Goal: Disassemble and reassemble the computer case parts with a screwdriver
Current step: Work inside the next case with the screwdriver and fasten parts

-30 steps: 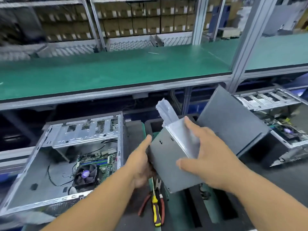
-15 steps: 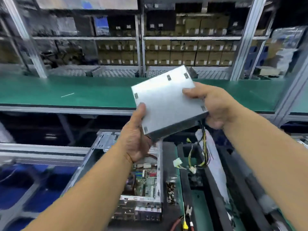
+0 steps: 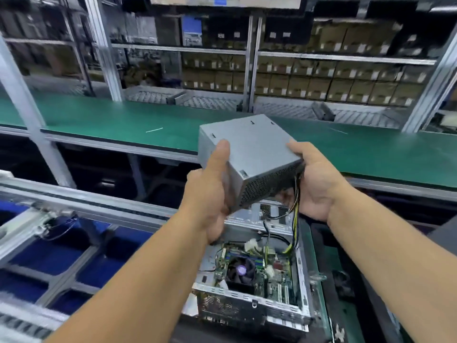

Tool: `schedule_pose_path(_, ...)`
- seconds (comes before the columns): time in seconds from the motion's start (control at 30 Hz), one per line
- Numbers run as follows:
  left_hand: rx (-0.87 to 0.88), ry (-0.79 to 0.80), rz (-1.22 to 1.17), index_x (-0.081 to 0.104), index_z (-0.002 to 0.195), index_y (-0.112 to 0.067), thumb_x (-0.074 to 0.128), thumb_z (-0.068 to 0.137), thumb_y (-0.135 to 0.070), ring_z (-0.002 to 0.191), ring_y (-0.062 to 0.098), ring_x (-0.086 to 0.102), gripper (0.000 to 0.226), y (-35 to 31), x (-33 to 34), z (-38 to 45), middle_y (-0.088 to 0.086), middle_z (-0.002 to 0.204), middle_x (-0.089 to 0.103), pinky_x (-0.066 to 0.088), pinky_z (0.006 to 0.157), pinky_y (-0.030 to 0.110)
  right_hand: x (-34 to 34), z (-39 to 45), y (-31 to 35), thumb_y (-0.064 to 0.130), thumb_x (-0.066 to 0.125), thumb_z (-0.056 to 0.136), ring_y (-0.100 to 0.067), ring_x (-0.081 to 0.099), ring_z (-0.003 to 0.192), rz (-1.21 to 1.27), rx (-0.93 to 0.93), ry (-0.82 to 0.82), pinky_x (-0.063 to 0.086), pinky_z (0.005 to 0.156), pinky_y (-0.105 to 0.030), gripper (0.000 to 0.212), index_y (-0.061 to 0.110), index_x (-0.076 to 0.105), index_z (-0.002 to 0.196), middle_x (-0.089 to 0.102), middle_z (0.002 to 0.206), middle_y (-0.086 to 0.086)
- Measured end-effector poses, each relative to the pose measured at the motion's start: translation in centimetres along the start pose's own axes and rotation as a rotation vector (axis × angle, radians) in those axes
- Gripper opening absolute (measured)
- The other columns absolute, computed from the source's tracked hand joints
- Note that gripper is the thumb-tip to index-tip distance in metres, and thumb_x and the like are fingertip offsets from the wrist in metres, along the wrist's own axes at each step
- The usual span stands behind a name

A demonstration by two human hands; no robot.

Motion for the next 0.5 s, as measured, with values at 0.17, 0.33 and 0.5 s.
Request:
schedule_pose_path(0.17, 0.501, 0.025, 0.842, 0.01, 0.157, -0.042, 0.074, 0.041, -0.093, 0.152, 0.016, 0.024, 0.142, -1.7, -8.1, 1.7, -0.007, 0.164, 0.022, 0.024, 0.12, 0.044, 0.5, 3.7, -1.4, 0.057, 0.06, 0.074, -0.023, 0.057, 0.1, 0.04, 0.248, 0.027, 0.011, 0.074, -0.029, 0.034, 0.032, 0.067, 0.095, 0.06, 0.108, 0.008)
schedule_pose_path(0.33, 0.887, 0.201, 1.645, -0.005, 0.16, -0.045, 0.079, 0.05, -0.08, 0.156, 0.02, -0.016, 0.143, -1.8, -8.8, 2.5, -0.006, 0.171, -0.008, -0.004, 0.123, 0.057, 0.3, 5.5, -2.7, 0.058, 0.067, 0.071, -0.019, 0.056, 0.067, -0.129, 0.405, 0.082, 0.017, 0.05, -0.016, 0.039, 0.037, 0.061, 0.103, 0.062, 0.097, 0.006)
schedule_pose_path(0.5, 0.925, 0.296, 1.686, 0.029, 0.152, -0.03, 0.065, 0.057, -0.069, 0.149, 0.018, 0.024, 0.109, -2.2, -6.9, 2.7, -0.006, 0.153, 0.038, 0.02, 0.122, 0.053, -0.4, 6.8, -3.9, 0.07, 0.068, 0.066, -0.018, 0.052, 0.055, -0.308, 0.564, 0.234, 0.026, 0.035, -0.012, 0.055, 0.024, 0.079, 0.093, 0.066, 0.081, -0.009)
Point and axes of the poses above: each hand's wrist, its own z-axis towards the middle knuckle, its own x-axis out of the palm, y = z × x, the point moved 1 cm from there along z, towards the middle knuckle
